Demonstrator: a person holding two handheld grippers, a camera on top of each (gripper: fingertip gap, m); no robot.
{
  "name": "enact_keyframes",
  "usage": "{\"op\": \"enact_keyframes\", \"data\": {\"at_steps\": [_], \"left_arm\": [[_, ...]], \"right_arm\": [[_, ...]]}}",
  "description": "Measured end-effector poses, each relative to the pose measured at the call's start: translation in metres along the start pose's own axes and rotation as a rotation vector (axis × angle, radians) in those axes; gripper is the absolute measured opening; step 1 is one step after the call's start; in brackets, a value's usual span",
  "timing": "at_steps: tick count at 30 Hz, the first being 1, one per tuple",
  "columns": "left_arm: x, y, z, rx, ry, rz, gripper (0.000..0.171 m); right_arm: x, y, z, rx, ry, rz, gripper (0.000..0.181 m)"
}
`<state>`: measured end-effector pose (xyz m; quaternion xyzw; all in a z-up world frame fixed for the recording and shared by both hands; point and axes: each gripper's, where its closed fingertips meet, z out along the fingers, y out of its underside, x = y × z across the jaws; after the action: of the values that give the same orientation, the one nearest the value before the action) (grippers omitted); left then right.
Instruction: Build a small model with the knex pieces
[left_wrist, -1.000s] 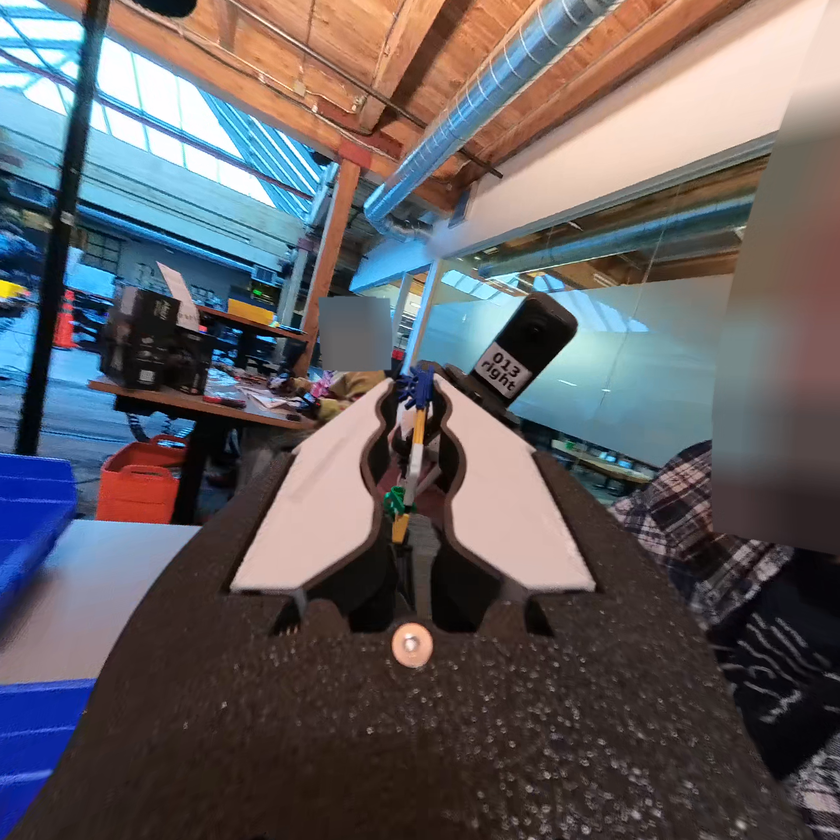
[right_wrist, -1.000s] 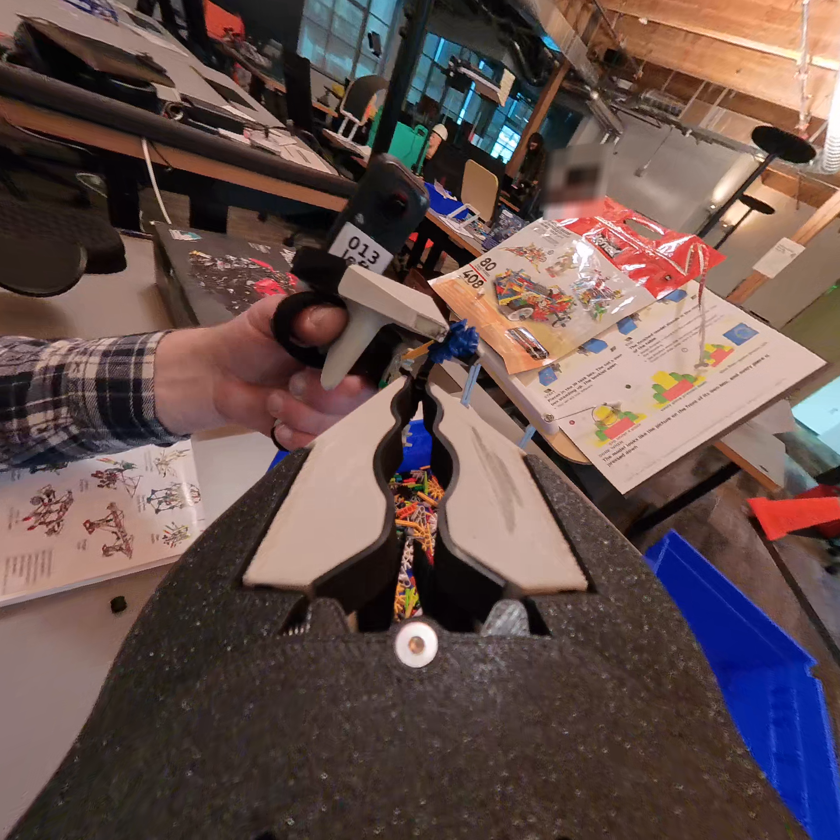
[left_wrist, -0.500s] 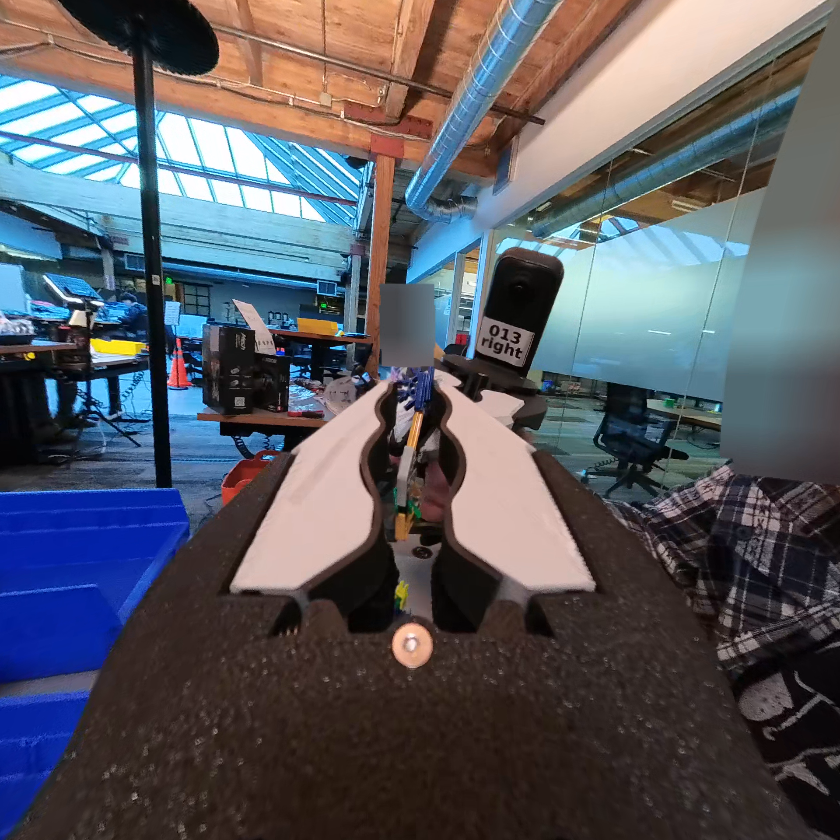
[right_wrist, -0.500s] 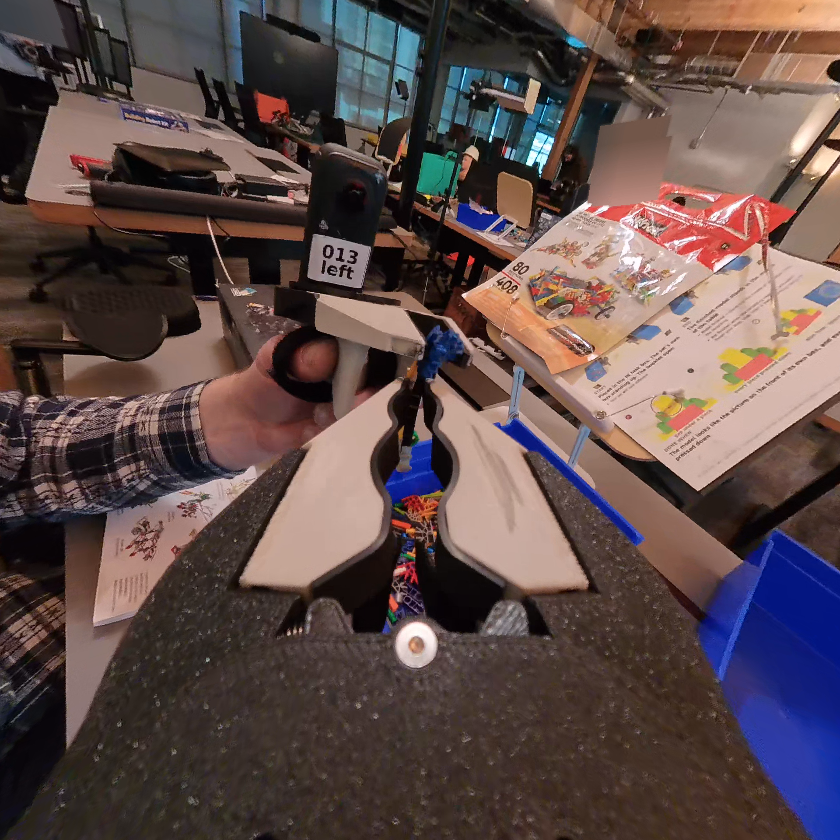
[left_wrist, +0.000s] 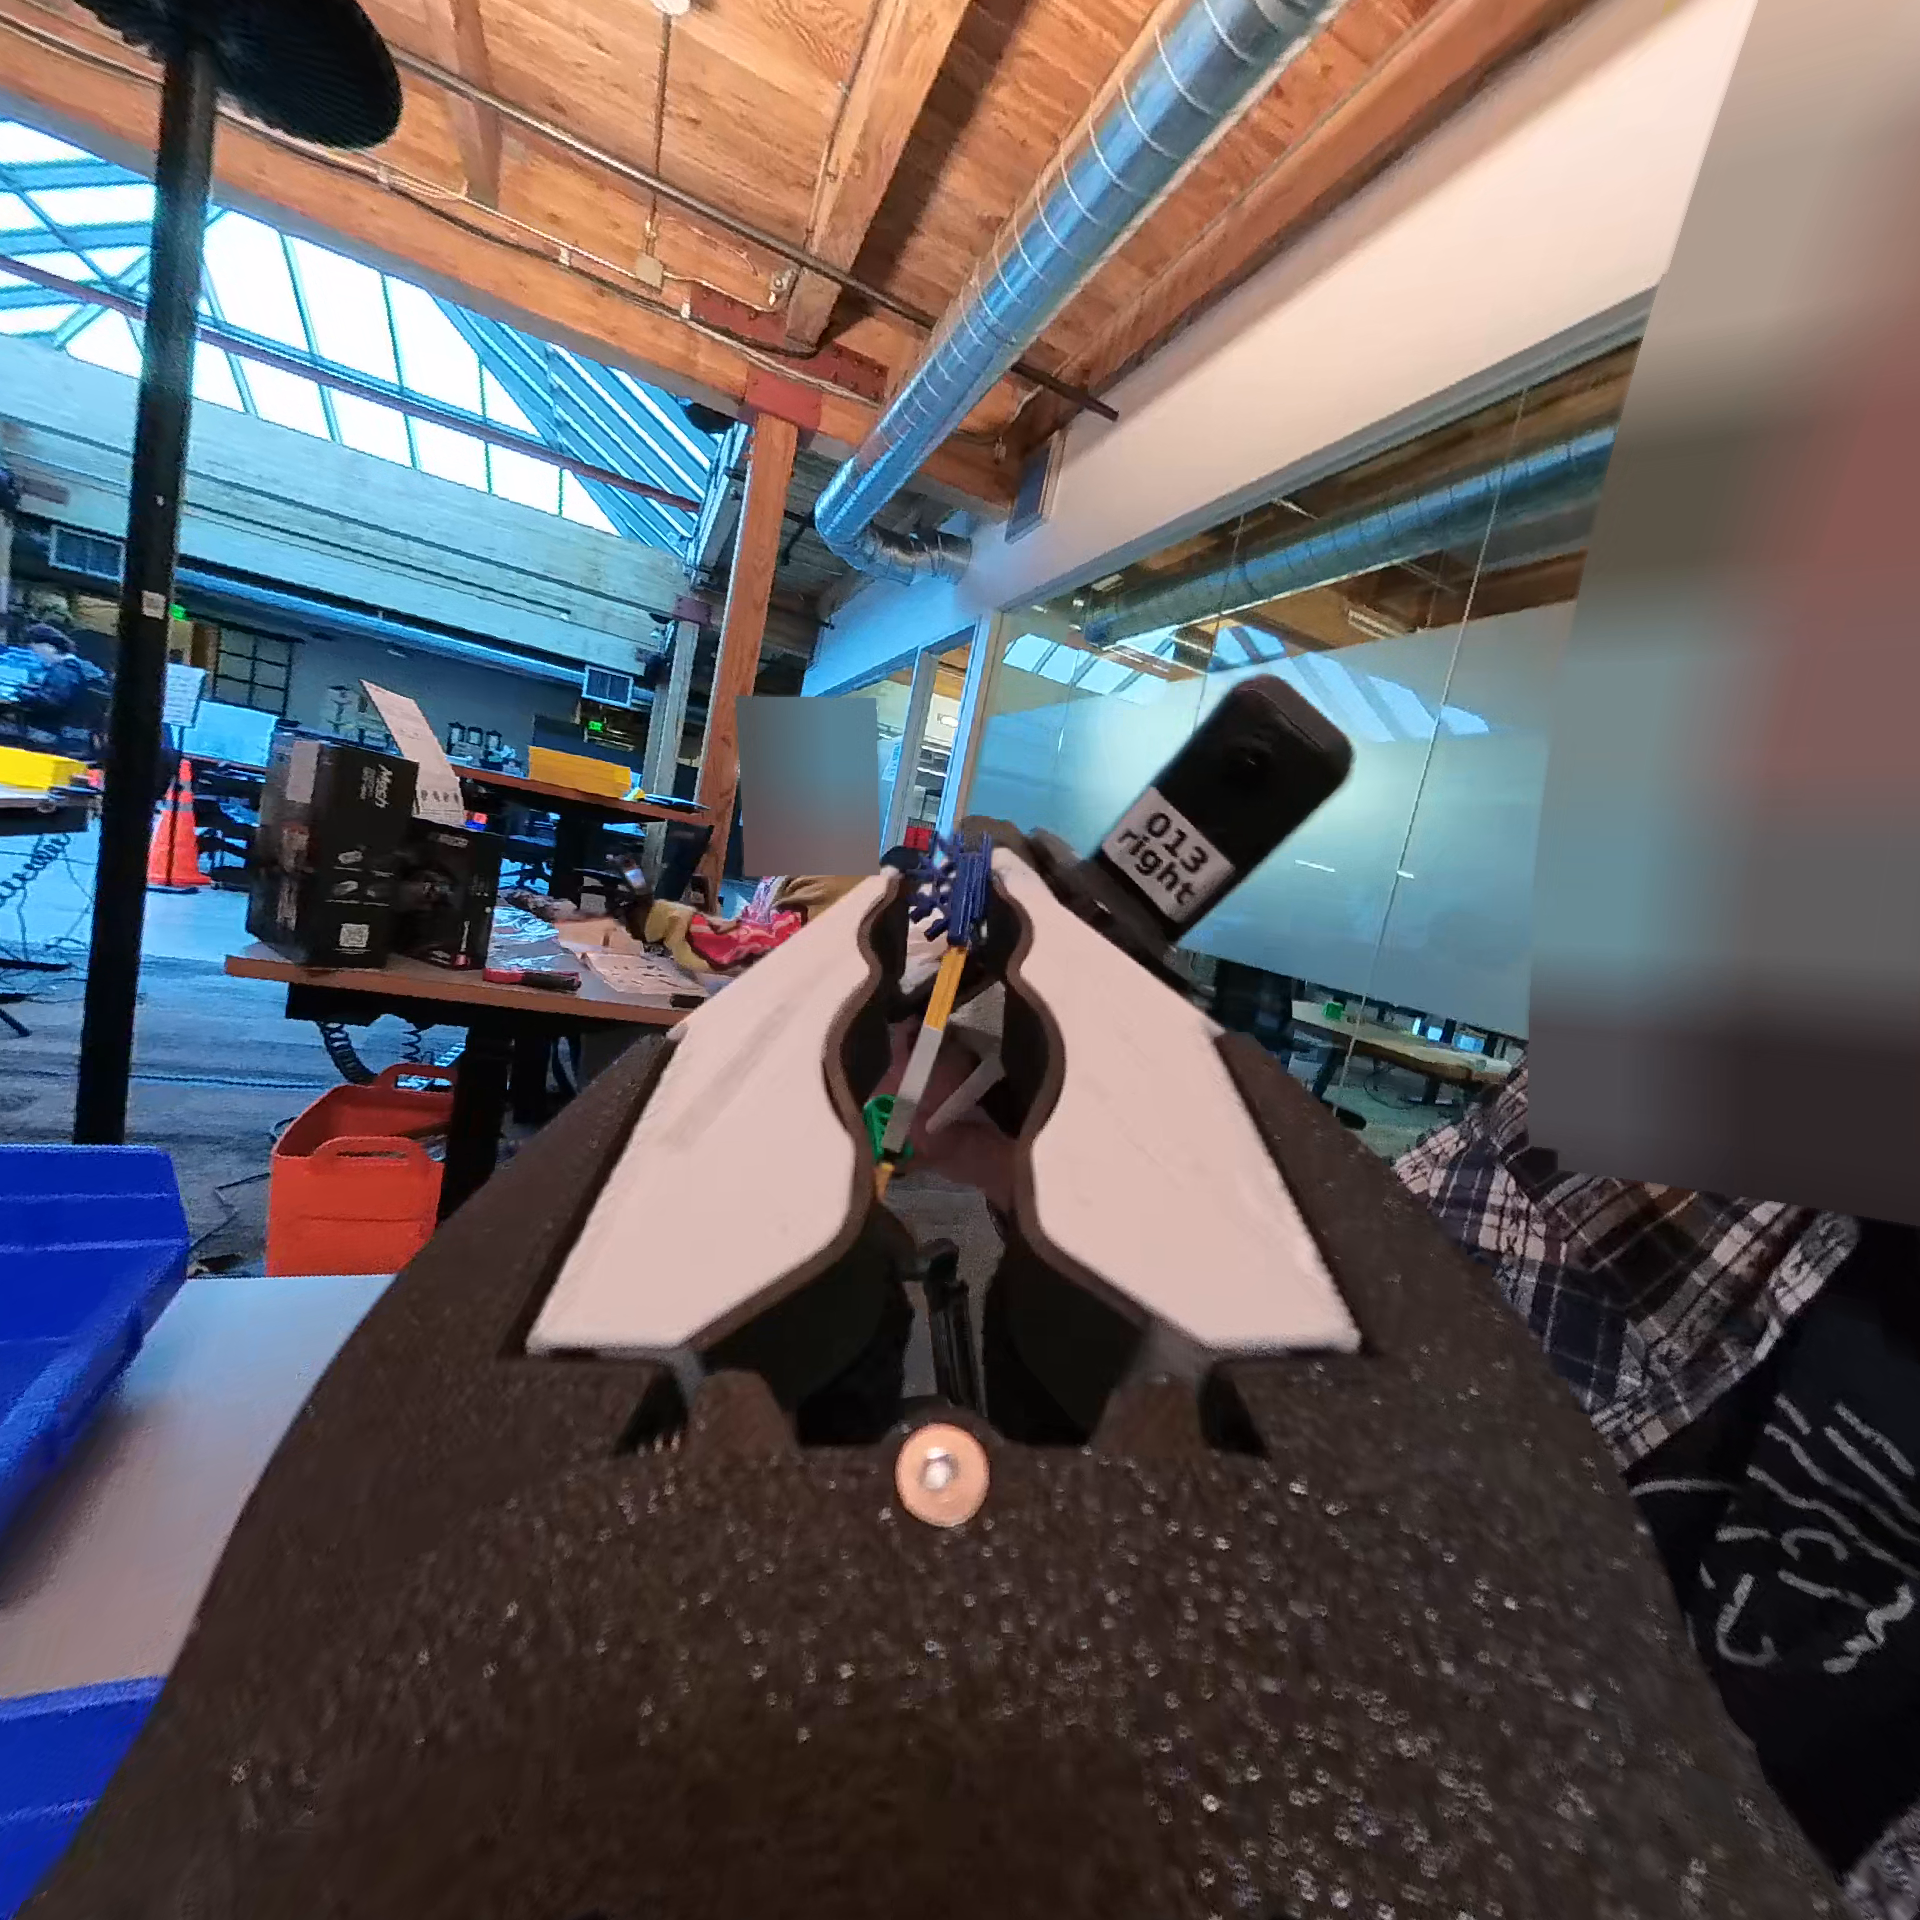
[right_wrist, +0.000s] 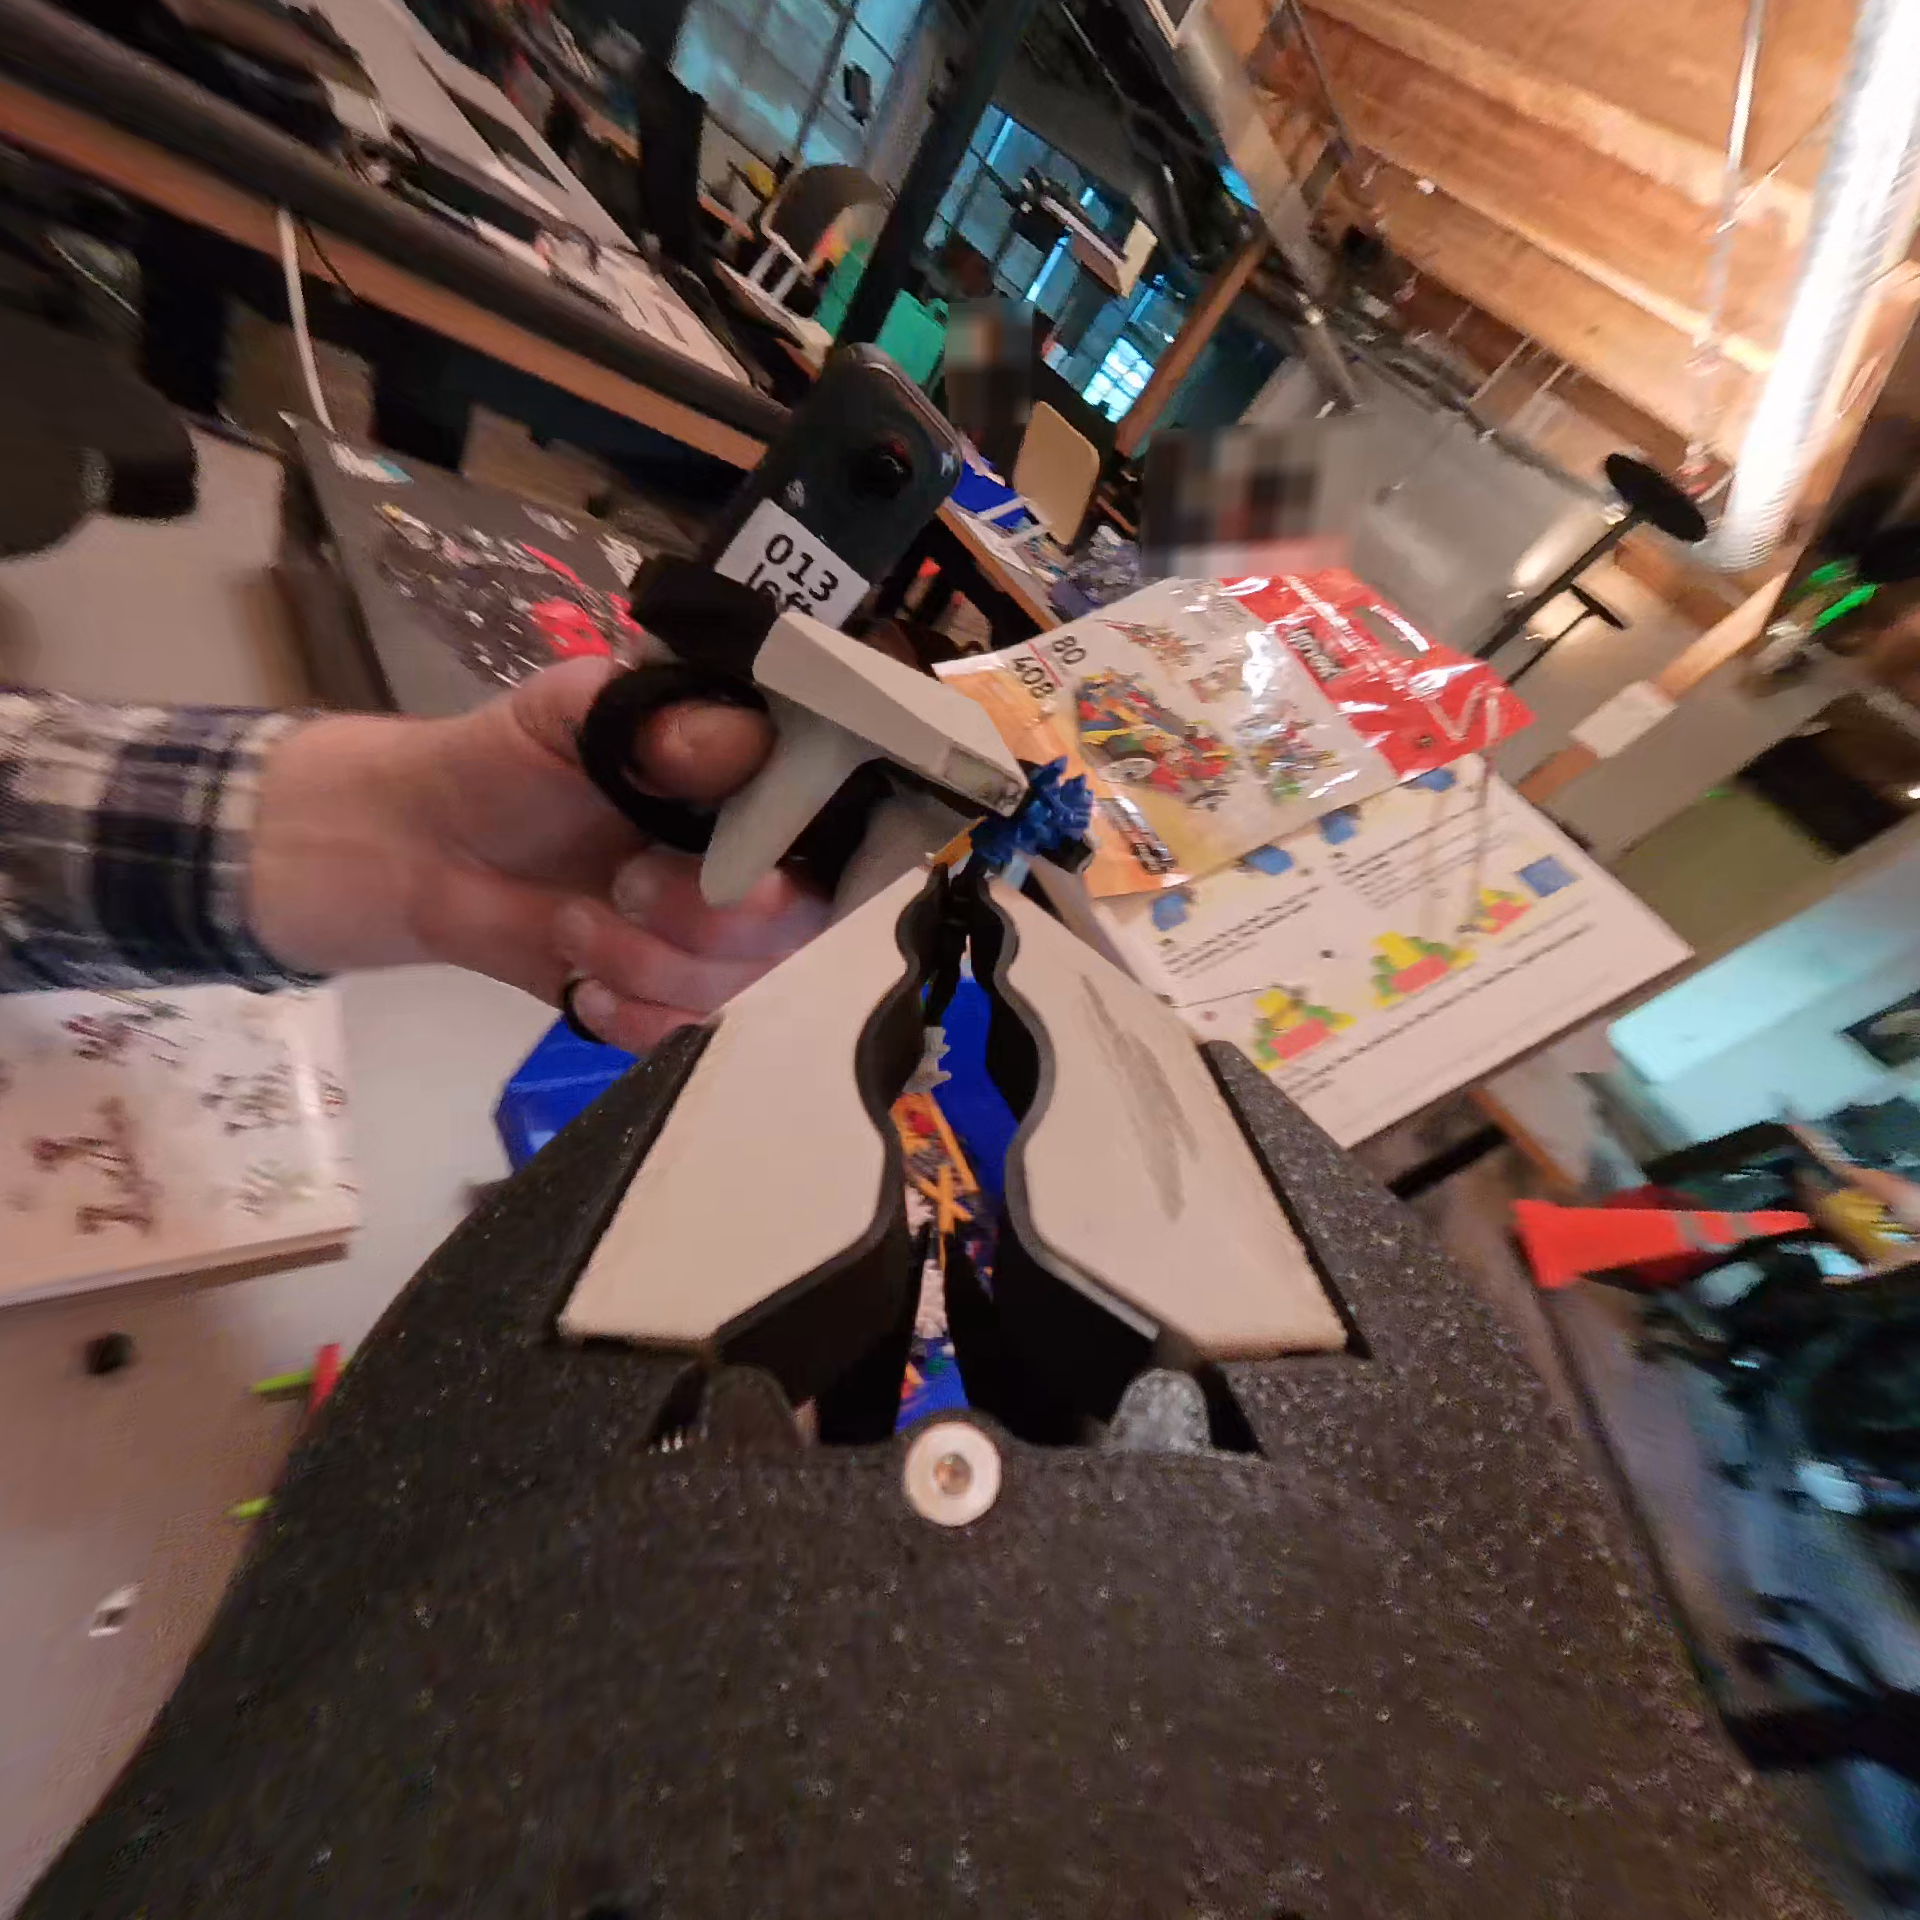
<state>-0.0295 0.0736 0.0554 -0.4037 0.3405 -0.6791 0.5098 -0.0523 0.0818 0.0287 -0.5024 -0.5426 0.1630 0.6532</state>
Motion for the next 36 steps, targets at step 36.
{"op": "enact_keyframes", "data": {"at_steps": [36], "left_arm": [[-0.030, 0.000, -0.013, 0.015, -0.131, 0.073, 0.011]], "right_arm": [[0.012, 0.022, 0.015, 0.075, -0.175, 0.388, 0.007]]}}
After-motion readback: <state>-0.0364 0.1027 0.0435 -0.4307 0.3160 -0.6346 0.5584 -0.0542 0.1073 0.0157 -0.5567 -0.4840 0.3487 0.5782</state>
